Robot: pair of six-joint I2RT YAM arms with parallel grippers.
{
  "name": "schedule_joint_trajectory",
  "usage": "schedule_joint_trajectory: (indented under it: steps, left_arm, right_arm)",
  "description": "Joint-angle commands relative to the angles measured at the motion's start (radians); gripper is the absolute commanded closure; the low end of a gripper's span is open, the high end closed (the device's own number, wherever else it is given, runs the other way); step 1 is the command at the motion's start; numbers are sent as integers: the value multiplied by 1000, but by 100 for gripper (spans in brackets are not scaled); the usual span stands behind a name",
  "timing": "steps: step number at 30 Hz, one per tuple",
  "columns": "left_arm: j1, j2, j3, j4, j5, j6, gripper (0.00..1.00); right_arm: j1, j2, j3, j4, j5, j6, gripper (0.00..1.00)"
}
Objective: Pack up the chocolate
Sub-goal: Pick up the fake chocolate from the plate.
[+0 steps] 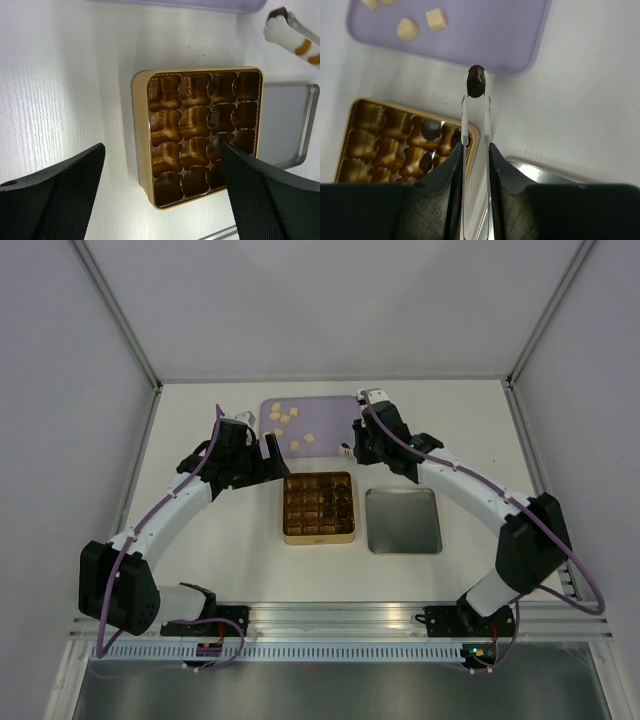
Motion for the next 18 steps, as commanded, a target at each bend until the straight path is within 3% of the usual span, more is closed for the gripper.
schedule_joint_trajectory:
  steps: [1, 8, 12, 18]
  left_arm:
    - [6, -21, 1, 10, -4, 12, 0]
    - [4, -30, -3, 11, 1, 10, 0]
    - [4, -47, -6, 13, 2, 10, 0]
    - [4, -55, -12, 14, 13, 7, 0]
  right_arm:
    - [30, -198, -111, 78, -123, -54, 91]
    - [165, -437, -240, -40, -391, -176, 91]
    - [257, -488, -299, -145, -388, -170, 92]
    - [294, -537, -351, -206, -342, -173, 92]
